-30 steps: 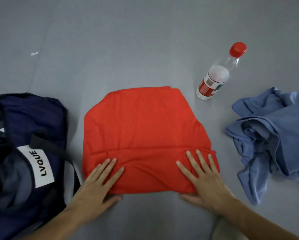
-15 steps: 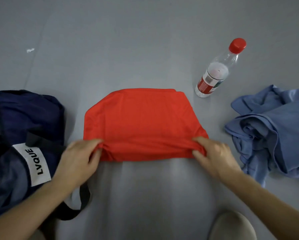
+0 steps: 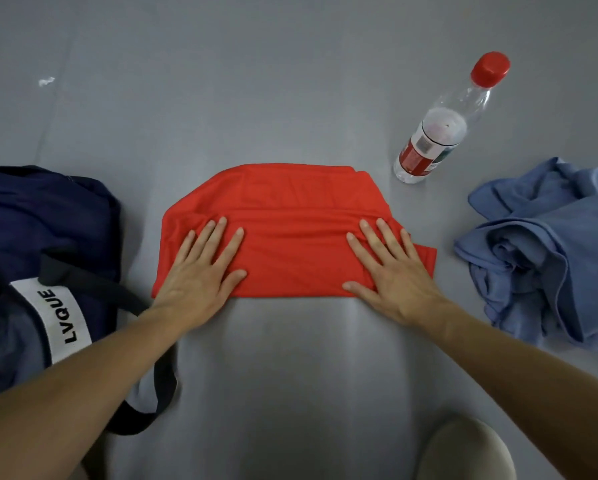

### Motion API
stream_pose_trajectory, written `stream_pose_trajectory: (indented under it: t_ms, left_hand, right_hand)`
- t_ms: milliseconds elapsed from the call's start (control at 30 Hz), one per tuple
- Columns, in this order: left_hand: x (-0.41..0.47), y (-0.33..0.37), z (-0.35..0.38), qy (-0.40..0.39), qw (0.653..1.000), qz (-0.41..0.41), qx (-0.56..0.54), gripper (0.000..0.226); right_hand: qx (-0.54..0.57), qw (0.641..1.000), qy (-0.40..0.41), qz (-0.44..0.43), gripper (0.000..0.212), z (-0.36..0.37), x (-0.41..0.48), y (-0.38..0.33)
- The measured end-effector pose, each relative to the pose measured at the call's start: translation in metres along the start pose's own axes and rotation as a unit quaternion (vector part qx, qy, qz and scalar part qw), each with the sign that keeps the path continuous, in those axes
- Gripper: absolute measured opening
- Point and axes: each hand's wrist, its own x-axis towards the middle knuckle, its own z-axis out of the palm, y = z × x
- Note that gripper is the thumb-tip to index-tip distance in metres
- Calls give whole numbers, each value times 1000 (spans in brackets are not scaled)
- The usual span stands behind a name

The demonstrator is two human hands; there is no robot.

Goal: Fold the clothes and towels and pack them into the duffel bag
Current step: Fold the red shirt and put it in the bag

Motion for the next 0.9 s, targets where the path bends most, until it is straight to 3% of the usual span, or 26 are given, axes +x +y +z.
stream_pose_trajectory:
  t_ms: [133,267,367,500,633,700,800,867,900]
  left_hand:
    - [-34,2,9,-13,999,34,22,81]
    - [-78,-8,14,-40,995,83,29,90]
    - [-87,-17,9,-33,994,99,20,76]
    - [-74,-5,-8,35,997,66,-31,54]
    - [-62,-1,-39,71,989,6,-127,37]
    - [-52,-13,-59,12,988,9,-156,21]
    - [-21,-34,-82,-74,983,-8,-165,8]
    - [3,-40,-88,-55,991,-47,-114,18]
    - [13,-40,-87,-9,995,-62,-80,18]
  right_hand:
    - [12,999,7,-39,95,8,-27,4]
    - [18,997,38,-65,85,29,-67,-5]
    - [9,996,51,-68,79,30,-77,-4]
    - [5,991,113,-70,61,13,-71,-9]
    - [151,971,183,-31,35,-10,-69,-14]
    - [232,966,113,13,17,-29,-64,-11]
    - [280,958,-12,58,26,-49,-39,2]
    - [256,963,-22,84,27,-58,-18,10]
    - [224,970,-3,95,34,-60,-8,12]
